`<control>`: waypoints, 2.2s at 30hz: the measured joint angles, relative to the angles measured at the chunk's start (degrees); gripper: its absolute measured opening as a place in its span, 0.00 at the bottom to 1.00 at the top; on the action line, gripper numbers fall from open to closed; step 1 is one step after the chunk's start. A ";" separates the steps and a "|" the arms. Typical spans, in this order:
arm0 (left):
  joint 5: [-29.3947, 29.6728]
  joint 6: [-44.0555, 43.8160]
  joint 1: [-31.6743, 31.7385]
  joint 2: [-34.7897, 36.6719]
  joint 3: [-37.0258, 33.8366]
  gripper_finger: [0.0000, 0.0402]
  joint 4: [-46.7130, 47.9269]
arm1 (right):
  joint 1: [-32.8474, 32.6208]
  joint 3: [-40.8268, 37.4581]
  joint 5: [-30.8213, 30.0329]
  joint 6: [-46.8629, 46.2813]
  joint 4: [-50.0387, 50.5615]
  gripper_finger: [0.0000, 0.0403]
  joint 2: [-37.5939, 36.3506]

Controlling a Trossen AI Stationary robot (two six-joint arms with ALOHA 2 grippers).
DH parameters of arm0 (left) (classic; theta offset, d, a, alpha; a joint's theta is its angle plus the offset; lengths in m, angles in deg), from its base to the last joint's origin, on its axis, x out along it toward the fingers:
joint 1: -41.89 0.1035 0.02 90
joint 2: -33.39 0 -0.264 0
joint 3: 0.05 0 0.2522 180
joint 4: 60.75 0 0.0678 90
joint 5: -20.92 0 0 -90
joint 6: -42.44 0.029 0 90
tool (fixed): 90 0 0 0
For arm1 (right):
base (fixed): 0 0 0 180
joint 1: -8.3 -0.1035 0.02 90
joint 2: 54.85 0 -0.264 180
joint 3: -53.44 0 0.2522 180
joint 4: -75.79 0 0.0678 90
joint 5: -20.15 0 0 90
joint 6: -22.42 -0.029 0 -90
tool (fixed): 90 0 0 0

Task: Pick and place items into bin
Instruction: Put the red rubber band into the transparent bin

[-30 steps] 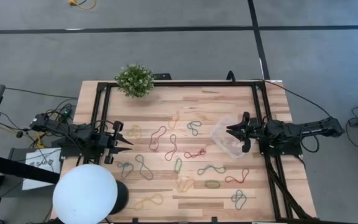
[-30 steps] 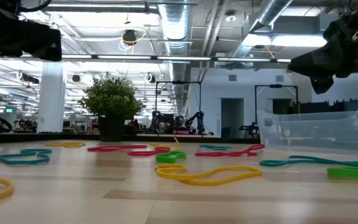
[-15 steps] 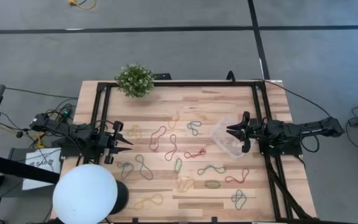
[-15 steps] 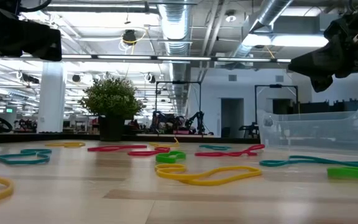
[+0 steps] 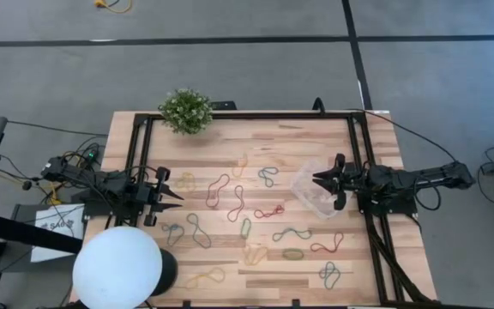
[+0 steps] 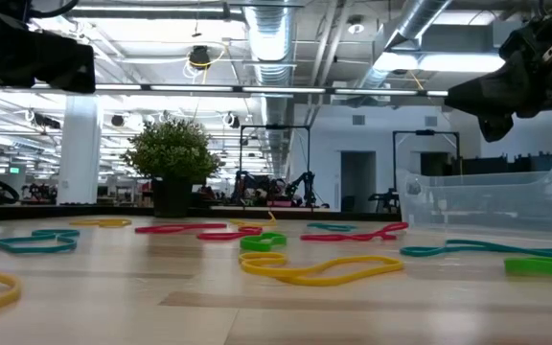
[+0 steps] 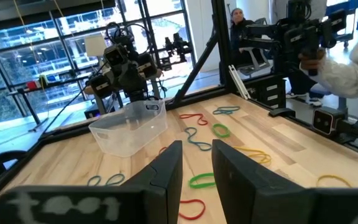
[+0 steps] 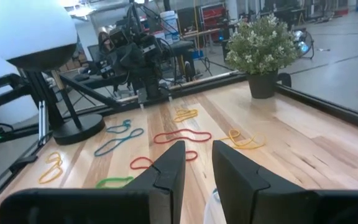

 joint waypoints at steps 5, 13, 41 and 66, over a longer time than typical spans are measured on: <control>0.00 -2.62 0.01 0.00 0.00 0.19 0.00 | 0.00 0.00 0.00 -0.01 -2.96 0.19 0.00; -1.53 -23.89 -0.03 0.00 -0.02 0.19 -8.41 | 0.02 -0.02 0.00 -0.07 -11.52 0.19 -0.04; 9.26 -17.74 2.62 -40.65 41.64 0.19 21.56 | 4.39 0.39 -1.86 9.26 -11.60 0.19 -0.07; 6.89 -22.92 13.89 -55.36 46.58 0.19 15.50 | -3.57 28.51 8.84 15.02 15.90 0.25 46.29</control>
